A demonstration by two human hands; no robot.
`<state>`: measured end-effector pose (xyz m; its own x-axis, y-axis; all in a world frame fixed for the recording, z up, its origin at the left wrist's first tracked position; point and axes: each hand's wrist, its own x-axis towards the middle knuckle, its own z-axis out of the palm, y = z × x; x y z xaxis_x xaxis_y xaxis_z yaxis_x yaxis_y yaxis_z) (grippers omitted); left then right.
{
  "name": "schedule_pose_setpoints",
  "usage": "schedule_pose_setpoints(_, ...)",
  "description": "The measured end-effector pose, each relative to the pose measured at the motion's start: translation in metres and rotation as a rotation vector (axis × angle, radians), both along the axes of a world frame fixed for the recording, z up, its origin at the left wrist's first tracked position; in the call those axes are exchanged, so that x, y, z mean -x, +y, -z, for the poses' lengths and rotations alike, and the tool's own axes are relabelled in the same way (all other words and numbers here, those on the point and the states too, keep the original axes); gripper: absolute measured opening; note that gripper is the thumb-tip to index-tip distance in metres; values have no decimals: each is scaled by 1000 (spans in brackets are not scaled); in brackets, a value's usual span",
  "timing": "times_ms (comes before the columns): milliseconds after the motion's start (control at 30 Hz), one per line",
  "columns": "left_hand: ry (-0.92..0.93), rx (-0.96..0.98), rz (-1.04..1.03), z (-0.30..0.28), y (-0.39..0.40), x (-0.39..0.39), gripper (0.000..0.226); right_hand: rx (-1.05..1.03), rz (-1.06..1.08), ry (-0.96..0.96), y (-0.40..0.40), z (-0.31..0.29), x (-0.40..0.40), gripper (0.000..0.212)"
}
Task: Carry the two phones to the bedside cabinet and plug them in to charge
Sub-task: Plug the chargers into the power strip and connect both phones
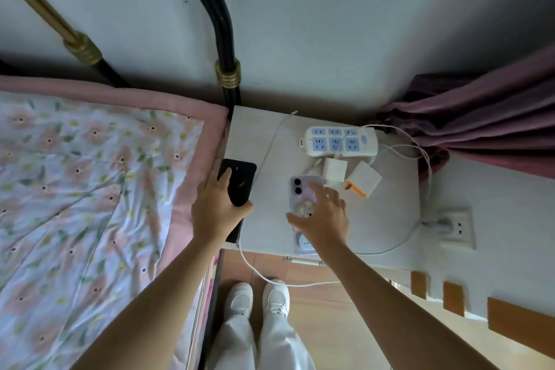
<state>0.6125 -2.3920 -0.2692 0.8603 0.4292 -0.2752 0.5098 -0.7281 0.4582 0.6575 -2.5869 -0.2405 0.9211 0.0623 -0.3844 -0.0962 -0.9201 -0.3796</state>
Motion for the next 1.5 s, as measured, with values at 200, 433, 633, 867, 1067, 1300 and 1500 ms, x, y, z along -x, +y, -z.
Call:
schedule_pose_setpoints(200,-49,-42,29,34,17,-25,85,-37,-2,1,14,40,-6,71)
schedule_pose_setpoints(433,-28,-79,89,56,9,-38,83,-75,-12,-28,33,67,-5,75)
schedule_pose_setpoints(633,-38,-99,-34,57,-2,-30,83,4,16,-53,41,74,-5,74)
schedule_pose_setpoints(867,-71,-113,-104,59,-20,-19,81,40,81,-57,49,74,-15,73)
schedule_pose_setpoints(1067,-63,-167,-4,64,-23,-12,80,157,-11,-35,48,75,-19,82)
schedule_pose_setpoints(1300,-104,-58,-112,61,-18,-12,54,-47,17,-49,21,67,-25,54)
schedule_pose_setpoints(1500,-238,-28,-42,49,-29,-28,50,-135,262,-313,-27,50,-59,32)
